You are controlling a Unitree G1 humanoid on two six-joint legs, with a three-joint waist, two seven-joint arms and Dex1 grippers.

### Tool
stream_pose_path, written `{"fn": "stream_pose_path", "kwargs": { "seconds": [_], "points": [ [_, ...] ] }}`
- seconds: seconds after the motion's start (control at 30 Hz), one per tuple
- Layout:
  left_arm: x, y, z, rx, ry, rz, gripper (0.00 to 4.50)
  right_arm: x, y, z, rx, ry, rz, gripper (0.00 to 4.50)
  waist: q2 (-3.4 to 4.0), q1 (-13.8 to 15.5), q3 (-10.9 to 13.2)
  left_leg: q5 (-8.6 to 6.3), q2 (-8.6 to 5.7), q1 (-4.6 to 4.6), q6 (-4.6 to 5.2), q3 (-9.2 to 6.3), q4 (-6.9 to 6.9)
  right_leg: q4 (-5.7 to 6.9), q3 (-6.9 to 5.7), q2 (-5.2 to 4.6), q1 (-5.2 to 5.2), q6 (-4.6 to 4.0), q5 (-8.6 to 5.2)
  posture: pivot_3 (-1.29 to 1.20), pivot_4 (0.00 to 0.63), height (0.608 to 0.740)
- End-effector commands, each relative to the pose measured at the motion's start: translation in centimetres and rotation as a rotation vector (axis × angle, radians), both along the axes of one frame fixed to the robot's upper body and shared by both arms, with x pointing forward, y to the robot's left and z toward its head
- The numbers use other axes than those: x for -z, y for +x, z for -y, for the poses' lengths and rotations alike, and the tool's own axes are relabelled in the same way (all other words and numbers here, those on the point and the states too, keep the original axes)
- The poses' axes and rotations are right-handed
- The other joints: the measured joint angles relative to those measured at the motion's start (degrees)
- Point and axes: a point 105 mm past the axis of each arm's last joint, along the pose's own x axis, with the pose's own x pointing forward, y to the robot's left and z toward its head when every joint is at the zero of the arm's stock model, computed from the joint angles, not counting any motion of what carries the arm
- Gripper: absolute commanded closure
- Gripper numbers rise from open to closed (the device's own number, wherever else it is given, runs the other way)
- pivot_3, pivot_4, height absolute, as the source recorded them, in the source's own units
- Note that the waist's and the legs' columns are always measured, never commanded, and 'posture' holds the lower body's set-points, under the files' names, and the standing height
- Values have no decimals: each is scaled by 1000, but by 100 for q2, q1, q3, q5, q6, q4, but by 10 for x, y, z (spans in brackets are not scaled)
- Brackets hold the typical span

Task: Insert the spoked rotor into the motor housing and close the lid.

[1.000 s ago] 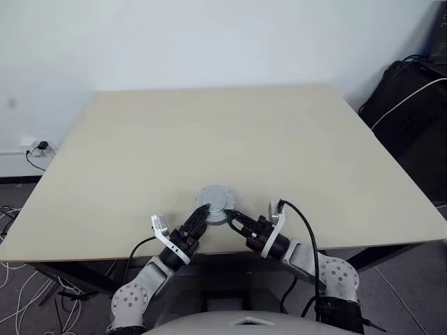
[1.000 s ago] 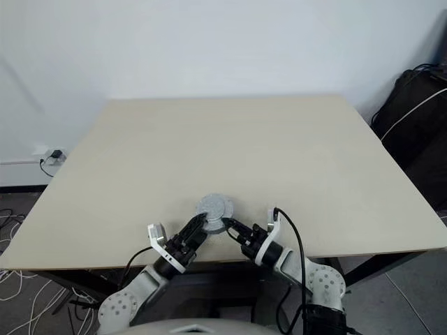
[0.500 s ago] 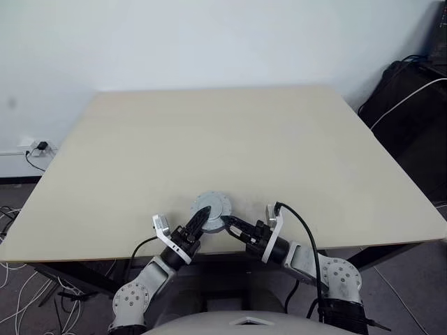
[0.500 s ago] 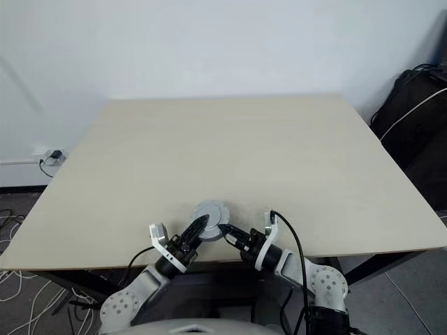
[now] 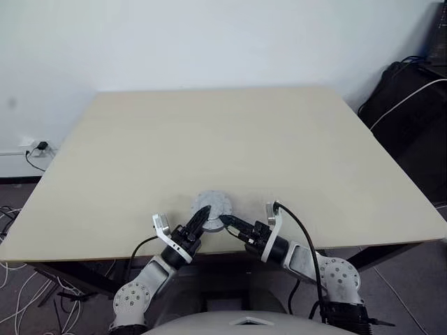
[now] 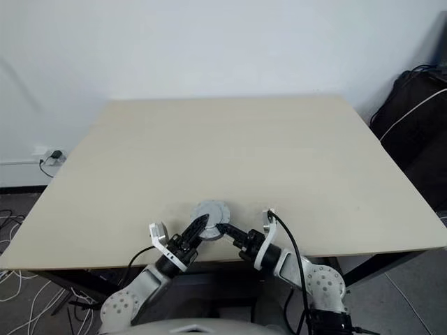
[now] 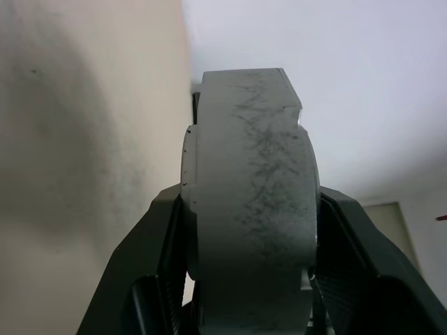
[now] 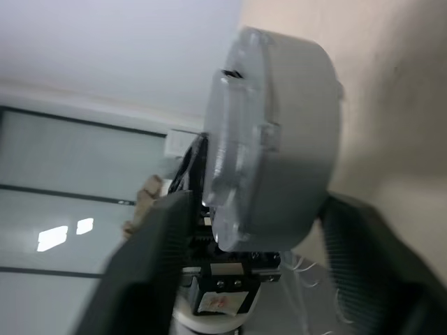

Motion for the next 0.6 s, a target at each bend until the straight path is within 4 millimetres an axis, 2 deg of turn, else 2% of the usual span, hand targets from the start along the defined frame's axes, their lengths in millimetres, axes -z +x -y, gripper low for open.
{"fn": "stream_pose_path", "kwargs": {
  "seconds": [0.03,0.07,0.2,0.33,0.4,0.5,0.6],
  "points": [
    [-28,14,2,-38,-45,112,2365,-13,5,-2,-15,-76,120,250,-3,4,-1,-1,0,0,-1,0,0,0,0,0,0,0,0,0,0,740],
    [-29,17,2,-44,-36,117,2365,-12,7,-1,-10,-109,142,19,-4,5,-1,-1,0,0,-1,0,1,0,-1,0,0,1,0,0,0,740],
    [-33,28,-5,-85,-8,136,2365,-13,12,4,21,-235,262,0,-5,21,-1,0,0,0,-2,1,5,0,-1,0,1,3,2,0,0,740],
    [-37,45,-12,-139,26,148,2365,-16,19,6,66,-486,540,0,-18,28,-9,-3,-2,0,-11,3,8,1,0,2,1,6,4,0,0,740],
    [-36,55,-14,-165,60,151,2365,-12,20,5,60,-568,618,0,-23,31,-11,5,-2,1,-40,4,8,2,0,3,1,7,5,0,0,740],
    [-39,77,-17,-222,119,153,2365,6,28,15,87,-791,726,0,-45,48,-21,11,-3,4,-51,12,10,3,2,7,1,9,9,0,0,740],
    [-40,92,-17,-248,124,143,2365,13,30,20,107,-871,777,0,-64,68,-23,17,-3,6,-62,12,12,3,3,13,2,2,21,0,0,740]
  ]
}}
